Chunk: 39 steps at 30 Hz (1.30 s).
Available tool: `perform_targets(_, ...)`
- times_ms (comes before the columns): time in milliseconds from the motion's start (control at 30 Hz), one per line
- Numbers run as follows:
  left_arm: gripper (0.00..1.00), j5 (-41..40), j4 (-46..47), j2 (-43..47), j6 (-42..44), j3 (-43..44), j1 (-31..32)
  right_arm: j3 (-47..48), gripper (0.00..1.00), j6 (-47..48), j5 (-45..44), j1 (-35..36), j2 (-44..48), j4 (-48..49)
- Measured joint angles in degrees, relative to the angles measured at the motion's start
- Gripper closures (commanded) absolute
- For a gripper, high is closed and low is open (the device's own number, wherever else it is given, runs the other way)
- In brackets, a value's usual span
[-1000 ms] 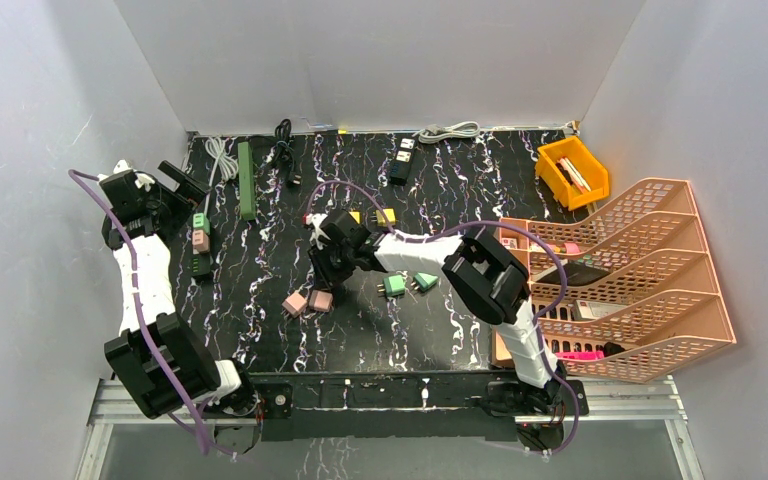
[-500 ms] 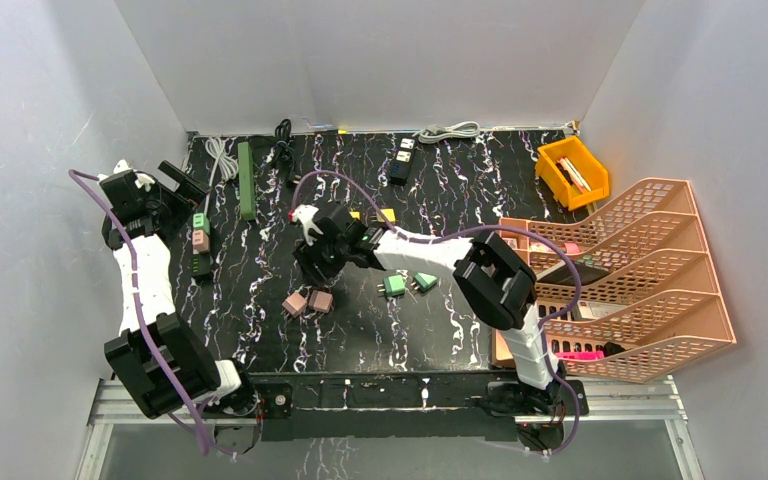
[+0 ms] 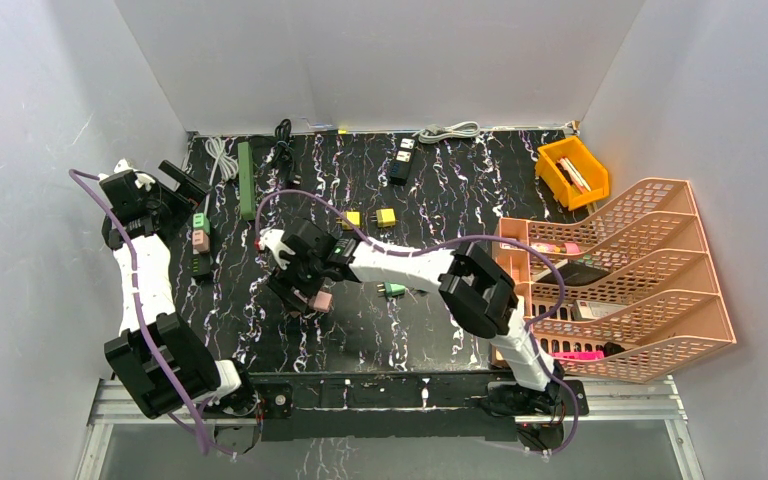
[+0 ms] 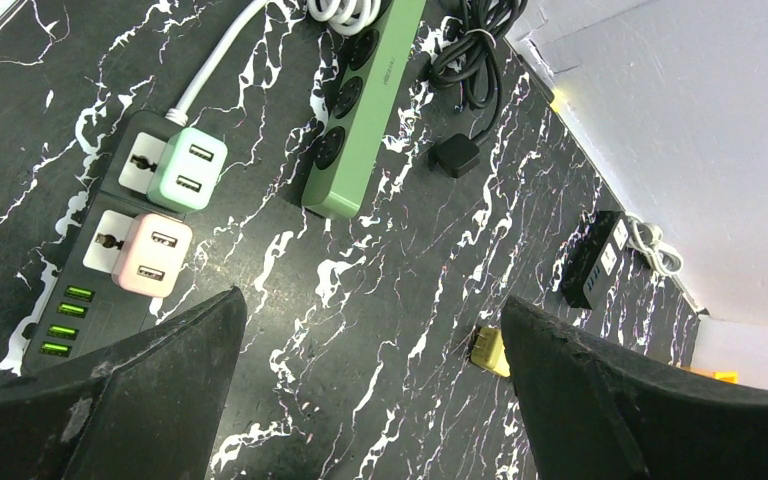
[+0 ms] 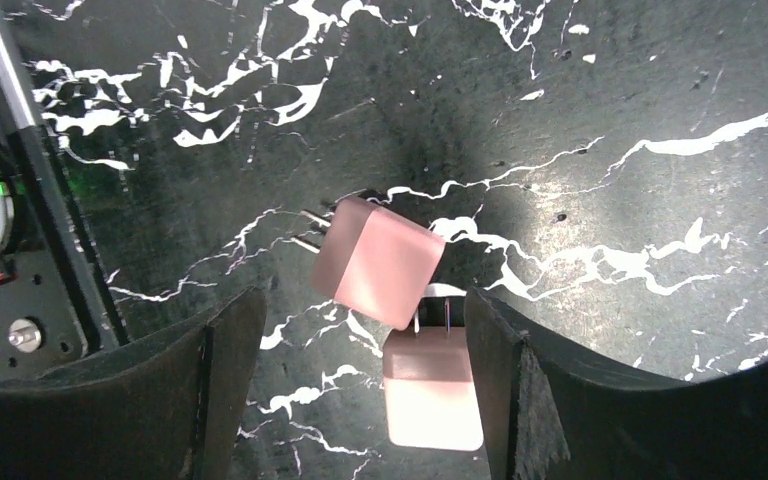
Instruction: Pull the plug off the socket
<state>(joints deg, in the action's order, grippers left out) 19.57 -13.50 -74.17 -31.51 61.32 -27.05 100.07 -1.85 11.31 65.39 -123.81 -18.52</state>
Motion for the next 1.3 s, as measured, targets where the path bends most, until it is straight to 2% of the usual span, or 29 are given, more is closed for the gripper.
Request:
perform_targets(200, 0.02, 0.15, 0.15, 0.0, 0.0, 0.0, 0.0, 3.26, 0.2, 0.35, -0.96, 0.39, -4.96, -4.04)
perform_targets(433, 0.02, 0.17, 0.2, 0.0, 0.0, -0.04, 0.0, 4.07, 0.26, 0.42, -1.36, 1.05, -5.99, -5.88)
perform_targets(500, 0.02, 0.2, 0.2, 0.0, 0.0, -0.13, 0.0, 4.55, 0.31, 0.39, -1.31, 1.16, -5.99, -5.9)
perform_targets(633, 0.02, 0.31, 0.35, 0.0, 0.0, -0.48, 0.0, 5.62, 0.46, 0.44, -1.25, 1.55, -6.08, -6.03)
perform_targets(933, 0.02, 0.37, 0.35, 0.0, 0.42, -0.96, 0.0, 9.6, 0.57, -0.35, -1.16, 2.03, -8.33, -7.23)
perform_targets(1300, 0.01, -0.37, 0.55, 0.0, 0.46, -0.98, 0.0, 16.13, 0.57, -9.73, -5.53, 2.21, -12.46, -9.49)
